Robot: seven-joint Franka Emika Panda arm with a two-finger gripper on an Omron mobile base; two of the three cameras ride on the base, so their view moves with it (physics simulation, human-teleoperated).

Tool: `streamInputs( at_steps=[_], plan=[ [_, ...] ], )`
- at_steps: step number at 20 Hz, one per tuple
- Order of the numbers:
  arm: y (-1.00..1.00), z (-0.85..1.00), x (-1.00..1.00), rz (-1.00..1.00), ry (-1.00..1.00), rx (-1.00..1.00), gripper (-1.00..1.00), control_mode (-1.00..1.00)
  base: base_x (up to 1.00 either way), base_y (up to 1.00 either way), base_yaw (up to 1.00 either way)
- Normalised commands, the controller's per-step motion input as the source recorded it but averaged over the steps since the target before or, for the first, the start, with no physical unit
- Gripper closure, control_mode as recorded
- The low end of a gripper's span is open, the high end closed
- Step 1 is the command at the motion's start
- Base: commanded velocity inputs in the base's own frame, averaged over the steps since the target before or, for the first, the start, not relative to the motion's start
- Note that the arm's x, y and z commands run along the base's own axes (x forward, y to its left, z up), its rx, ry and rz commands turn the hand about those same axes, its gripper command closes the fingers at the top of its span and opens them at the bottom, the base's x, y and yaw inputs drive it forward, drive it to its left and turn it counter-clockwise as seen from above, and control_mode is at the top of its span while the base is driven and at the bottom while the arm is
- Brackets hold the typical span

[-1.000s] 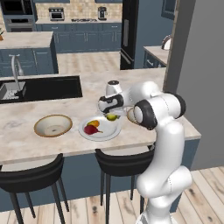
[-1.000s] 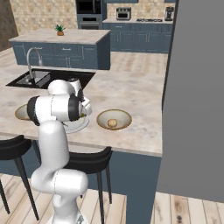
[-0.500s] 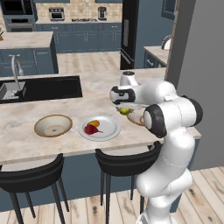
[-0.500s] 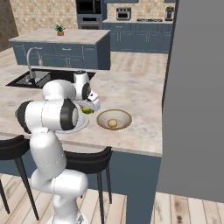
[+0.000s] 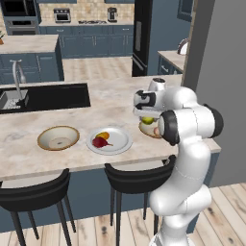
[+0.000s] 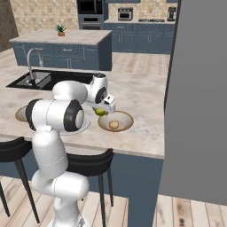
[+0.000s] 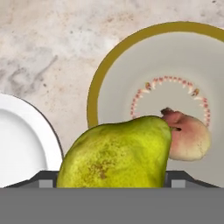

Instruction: Take the fruits from the plate on the dining counter and place two fruits in each bowl.

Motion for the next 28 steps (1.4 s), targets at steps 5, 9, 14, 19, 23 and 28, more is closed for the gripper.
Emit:
streamInputs(
  at_steps=[5,9,14,19,23,28],
  plan=[
    [-0.09,-0.52,0.17,0.02,0.0,0.0,1.0,-1.0,0.0,0.0,0.0],
    [-0.16,-0.46,0.06,0.01,0.0,0.0,1.0,-1.0,0.0,0.0,0.0],
    [-0.19,-0.2,0.0,0.0,0.0,0.0,1.0,-1.0,0.0,0.0,0.0],
    [-0.08,-0.3,0.0,0.0,0.0,0.0,1.0,-1.0,0.0,0.0,0.0],
    [0.0,-0.11,0.0,0.0,0.0,0.0,-1.0,-1.0,0.0,0.0,0.0],
    [0.0,0.0,0.0,0.0,0.0,0.0,-1.0,-1.0,0.0,0.0,0.0]
  ],
)
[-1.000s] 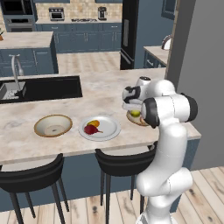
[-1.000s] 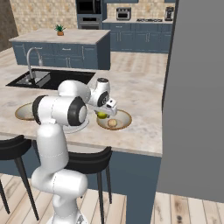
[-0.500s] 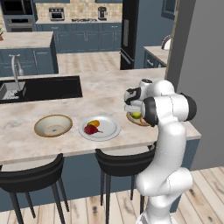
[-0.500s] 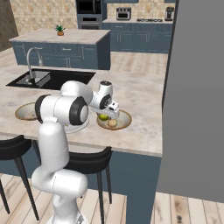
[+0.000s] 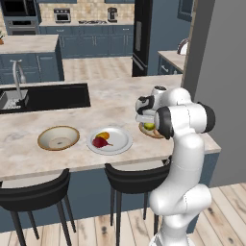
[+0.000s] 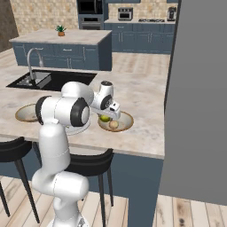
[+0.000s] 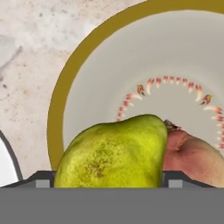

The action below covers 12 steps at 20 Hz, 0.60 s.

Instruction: Take the fruits from the plate on the dining counter and place two fruits in each bowl.

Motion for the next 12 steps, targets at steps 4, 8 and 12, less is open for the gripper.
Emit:
streamInputs(
  at_steps=[4,8,12],
  plan=[
    [0.0,0.0,0.0,0.0,0.0,0.0,-1.0,-1.0,0.0,0.0,0.0],
    [-0.08,0.02,0.0,0.0,0.0,0.0,-1.0,-1.0,0.0,0.0,0.0],
    [-0.32,0.37,-0.29,0.0,0.0,0.0,-1.0,-1.0,0.0,0.0,0.0]
  ],
)
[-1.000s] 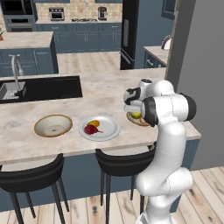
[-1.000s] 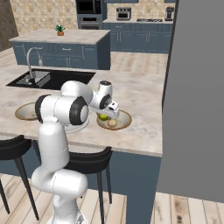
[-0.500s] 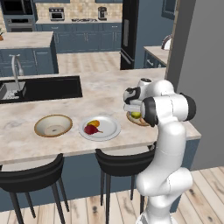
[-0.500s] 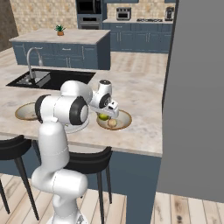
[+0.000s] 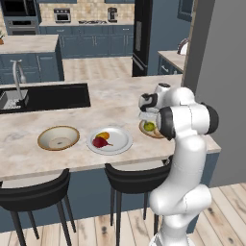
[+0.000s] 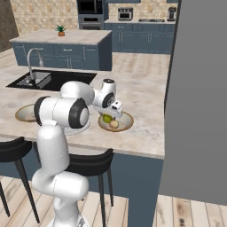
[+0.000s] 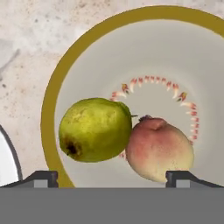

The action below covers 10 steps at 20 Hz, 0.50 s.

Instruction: Take the fruits from the plate on the dining counter and place two fruits in each bowl.

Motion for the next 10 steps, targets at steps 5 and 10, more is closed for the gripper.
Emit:
streamInputs(
  at_steps=[5,10],
  plan=[
    [0.1,0.59,-0.62,0.01,-0.03,-0.03,-1.0,-1.0,0.0,0.0,0.0],
    [0.64,0.36,-0.82,0.09,0.0,-0.08,-1.0,-1.0,0.0,0.0,0.0]
  ],
)
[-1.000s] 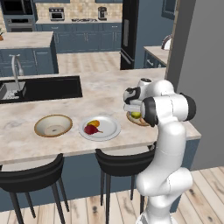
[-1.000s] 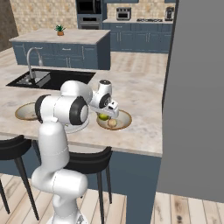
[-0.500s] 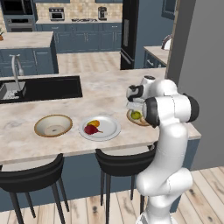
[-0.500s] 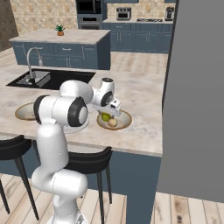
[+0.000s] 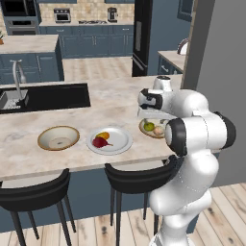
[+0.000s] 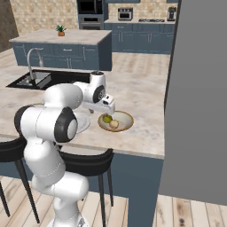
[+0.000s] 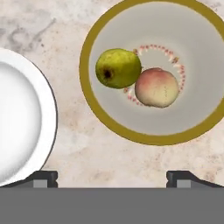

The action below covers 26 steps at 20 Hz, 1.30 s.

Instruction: Take the fruits from the plate on the dining counter and place two fruits in each bowl.

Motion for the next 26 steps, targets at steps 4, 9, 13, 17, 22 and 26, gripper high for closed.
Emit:
streamInputs(
  at_steps=[4,9,13,17,22,26],
  plan=[
    [1.0,0.04,-0.51,0.28,0.01,-0.02,-1.0,-1.0,0.0,0.0,0.0],
    [0.87,0.0,-0.2,0.4,0.08,0.0,-1.0,-1.0,0.0,0.0,0.0],
    [0.75,0.04,-0.03,0.4,0.07,0.0,-1.0,-1.0,0.0,0.0,0.0],
    [0.8,0.0,0.0,0.32,0.1,0.0,-1.0,-1.0,0.0,0.0,0.0],
    [0.83,-0.1,0.01,0.15,0.15,-0.01,-1.0,-1.0,0.0,0.0,0.0],
    [0.56,-0.27,0.16,0.07,0.02,0.0,-1.0,-1.0,0.0,0.0,0.0]
  ],
)
